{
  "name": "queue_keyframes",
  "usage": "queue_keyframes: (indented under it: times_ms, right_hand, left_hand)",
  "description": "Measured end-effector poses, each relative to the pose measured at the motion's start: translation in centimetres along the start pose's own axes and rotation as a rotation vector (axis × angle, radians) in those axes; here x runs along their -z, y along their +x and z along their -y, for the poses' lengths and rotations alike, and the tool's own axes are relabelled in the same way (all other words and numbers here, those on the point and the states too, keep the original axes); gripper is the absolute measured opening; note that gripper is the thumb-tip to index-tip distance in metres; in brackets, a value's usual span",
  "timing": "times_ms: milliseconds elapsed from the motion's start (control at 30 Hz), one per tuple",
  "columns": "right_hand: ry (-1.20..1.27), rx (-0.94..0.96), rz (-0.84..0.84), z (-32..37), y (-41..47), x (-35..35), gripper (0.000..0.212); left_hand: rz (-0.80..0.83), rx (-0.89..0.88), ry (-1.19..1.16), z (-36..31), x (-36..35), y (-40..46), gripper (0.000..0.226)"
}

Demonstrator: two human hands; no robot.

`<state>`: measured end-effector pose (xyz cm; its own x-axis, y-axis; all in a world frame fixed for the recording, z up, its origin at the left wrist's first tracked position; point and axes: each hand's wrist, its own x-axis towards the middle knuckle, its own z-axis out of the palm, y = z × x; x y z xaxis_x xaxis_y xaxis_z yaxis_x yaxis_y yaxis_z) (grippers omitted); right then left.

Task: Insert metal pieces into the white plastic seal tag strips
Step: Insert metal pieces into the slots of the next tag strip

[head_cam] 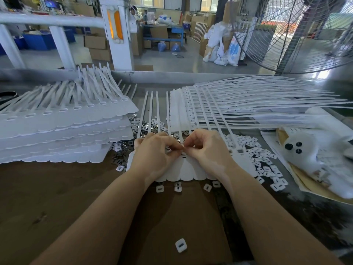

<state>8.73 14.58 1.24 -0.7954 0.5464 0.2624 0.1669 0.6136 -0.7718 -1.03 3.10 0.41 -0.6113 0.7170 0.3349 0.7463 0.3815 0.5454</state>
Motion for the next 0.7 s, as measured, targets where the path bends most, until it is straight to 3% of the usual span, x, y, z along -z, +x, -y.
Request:
queue_keyframes:
  times_ms: [400, 700]
  right_hand:
    - [0.026, -0.021, 0.013, 0.0, -0.1, 0.1, 0.007]
    - [0.168, -0.111, -0.088, -0.3, -0.1, 0.6, 0.009]
  left_hand:
    - [0.003, 0.032, -0.039, -0.1, -0.2, 0.5, 0.014]
    - [0.191, 0.164, -0.034, -0.3, 0.1, 1.9, 0.016]
